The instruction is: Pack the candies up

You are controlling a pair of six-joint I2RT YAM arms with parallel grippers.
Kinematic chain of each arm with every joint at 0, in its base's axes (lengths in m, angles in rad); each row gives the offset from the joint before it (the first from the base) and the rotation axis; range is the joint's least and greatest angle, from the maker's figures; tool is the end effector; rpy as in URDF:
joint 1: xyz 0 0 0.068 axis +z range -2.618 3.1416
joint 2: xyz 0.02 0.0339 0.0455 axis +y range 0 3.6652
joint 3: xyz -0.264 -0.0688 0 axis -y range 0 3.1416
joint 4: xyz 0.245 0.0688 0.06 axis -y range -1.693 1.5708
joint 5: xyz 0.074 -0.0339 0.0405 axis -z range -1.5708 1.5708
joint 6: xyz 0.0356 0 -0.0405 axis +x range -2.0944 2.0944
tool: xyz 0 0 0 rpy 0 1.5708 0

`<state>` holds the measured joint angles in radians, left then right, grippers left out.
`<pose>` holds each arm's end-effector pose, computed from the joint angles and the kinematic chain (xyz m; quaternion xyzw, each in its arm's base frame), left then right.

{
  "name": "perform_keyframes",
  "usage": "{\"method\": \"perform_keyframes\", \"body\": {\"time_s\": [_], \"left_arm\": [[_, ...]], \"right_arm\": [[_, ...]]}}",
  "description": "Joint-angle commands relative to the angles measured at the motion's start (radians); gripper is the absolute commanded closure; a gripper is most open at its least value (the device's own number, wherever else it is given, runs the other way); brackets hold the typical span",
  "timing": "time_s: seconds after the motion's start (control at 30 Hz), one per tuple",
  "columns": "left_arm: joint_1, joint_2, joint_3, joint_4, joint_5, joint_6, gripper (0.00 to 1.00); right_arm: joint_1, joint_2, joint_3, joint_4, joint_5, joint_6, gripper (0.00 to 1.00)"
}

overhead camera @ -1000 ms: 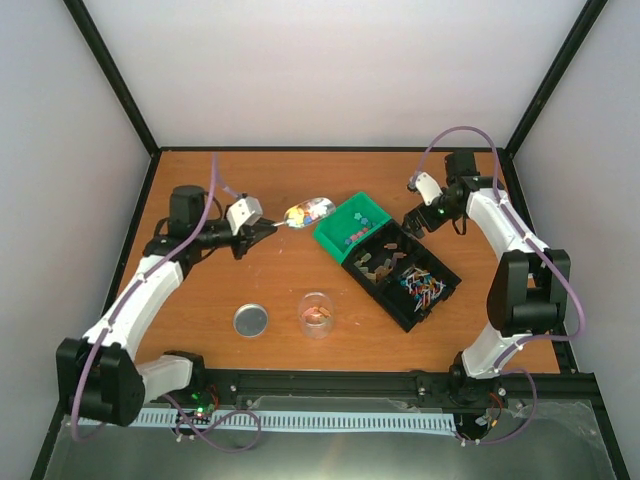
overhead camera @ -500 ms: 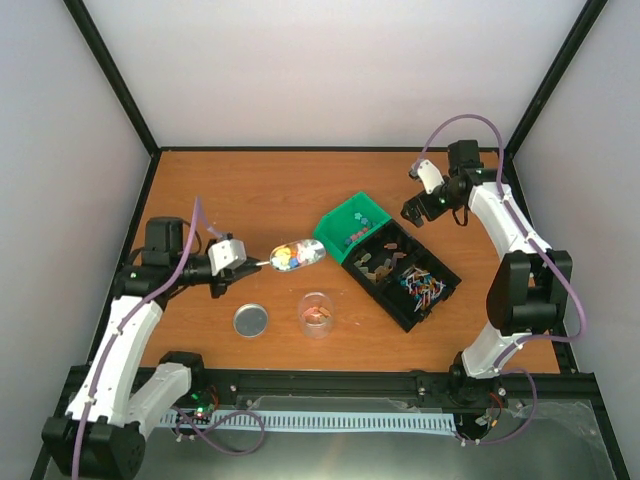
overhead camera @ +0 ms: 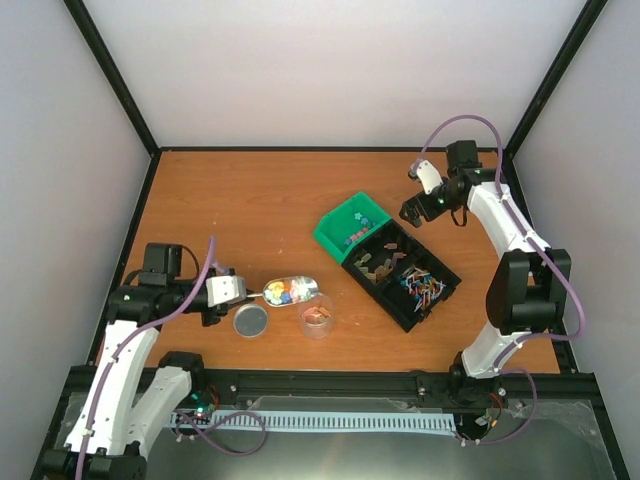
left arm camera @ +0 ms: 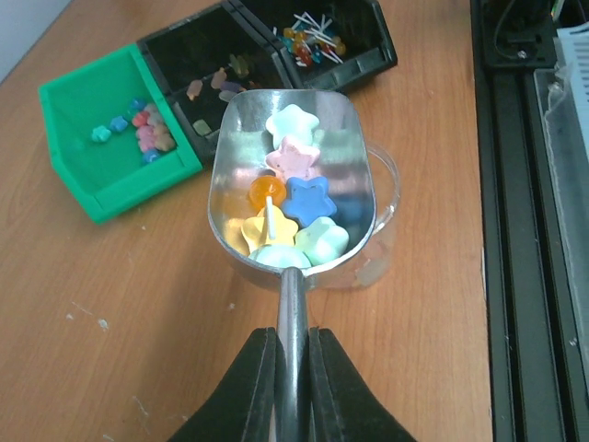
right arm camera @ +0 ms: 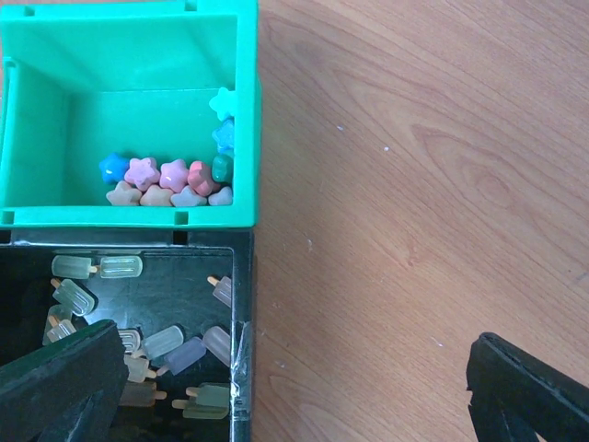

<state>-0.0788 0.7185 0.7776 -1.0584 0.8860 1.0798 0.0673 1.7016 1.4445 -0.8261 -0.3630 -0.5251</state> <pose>0.1120 -0.0365 0.2805 0.5757 0.6593 -0.2386 0.4208 0.3552 0.0366 0.2762 -0.3203 0.9002 0.1167 0.2710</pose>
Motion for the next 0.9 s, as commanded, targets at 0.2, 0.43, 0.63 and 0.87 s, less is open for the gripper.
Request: {"method": "perform_keyframes", "body": {"time_s": [0.2, 0.43, 0.63, 0.87], "left_arm": [[0.009, 0.075, 0.080, -0.242, -0.043, 0.233, 0.99], [0.005, 0.117, 0.116, -0.287, -0.119, 0.282, 0.99], [-0.016, 0.194, 0.170, -0.318, -0.160, 0.292, 0.99], [-0.094, 0.225, 0.215, -0.308, -0.208, 0.242, 0.99]], "right_arm": [[0.003, -0.045, -0.072, 0.046, -0.035, 0.043, 0.00], [0.003, -0.080, -0.105, 0.069, -0.036, 0.055, 0.00], [0.003, -0.101, -0.126, 0.083, -0.037, 0.074, 0.00], [0.003, -0.125, -0.161, 0.104, -0.032, 0.084, 0.00]]}}
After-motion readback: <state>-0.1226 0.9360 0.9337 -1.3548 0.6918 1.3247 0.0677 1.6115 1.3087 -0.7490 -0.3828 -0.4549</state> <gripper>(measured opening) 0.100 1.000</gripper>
